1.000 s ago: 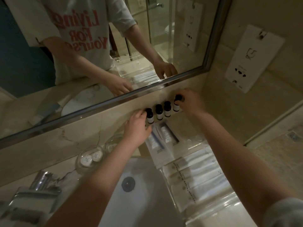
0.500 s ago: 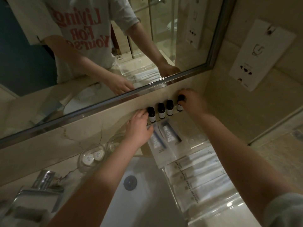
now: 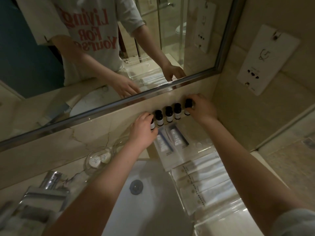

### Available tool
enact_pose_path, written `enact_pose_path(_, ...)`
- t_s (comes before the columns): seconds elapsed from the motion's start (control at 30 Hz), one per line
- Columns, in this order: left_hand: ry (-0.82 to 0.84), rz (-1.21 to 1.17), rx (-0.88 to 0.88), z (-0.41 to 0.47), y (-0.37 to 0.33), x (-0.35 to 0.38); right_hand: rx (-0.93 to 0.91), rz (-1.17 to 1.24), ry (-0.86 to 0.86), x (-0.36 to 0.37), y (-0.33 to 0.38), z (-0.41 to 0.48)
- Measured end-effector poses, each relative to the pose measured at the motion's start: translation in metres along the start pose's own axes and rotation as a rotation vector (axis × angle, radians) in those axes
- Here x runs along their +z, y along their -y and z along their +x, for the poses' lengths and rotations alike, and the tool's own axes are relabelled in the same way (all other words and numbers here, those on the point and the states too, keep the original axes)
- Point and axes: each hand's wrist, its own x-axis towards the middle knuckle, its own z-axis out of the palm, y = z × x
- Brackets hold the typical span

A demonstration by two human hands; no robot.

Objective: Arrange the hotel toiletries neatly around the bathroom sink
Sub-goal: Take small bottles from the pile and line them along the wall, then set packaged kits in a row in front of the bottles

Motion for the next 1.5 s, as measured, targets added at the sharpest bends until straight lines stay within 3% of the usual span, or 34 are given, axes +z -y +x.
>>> enact_pose_path(0.3,-0.079,-0.055,-0.003,-0.05,-0.01,-0.026,-0.099,0.065,-0.143,-0.009,0.036,-0.077)
enact_pose_path(0.73,-0.232,-0.097,-0.029,-0.188,0.047,-0.064,-0.33,0.079,-0.092,0.013,0.14,-0.208)
enact_pose_path(1.03,-0.212,-0.154,-0.22,-0.277,0.161,-0.06,-0.409,0.151,0.174,0.094,0.229,-0.281)
enact_pose_path(1.27,-0.152,-0.254,-0.532,-0.335,0.259,-0.05,-0.461,0.084,0.483,0.172,0.291,-0.305)
enact_pose_path(1.5,-0.108,-0.354,-0.815,-0.362,0.344,-0.056,-0.449,0.0,0.6,0.242,0.353,-0.3)
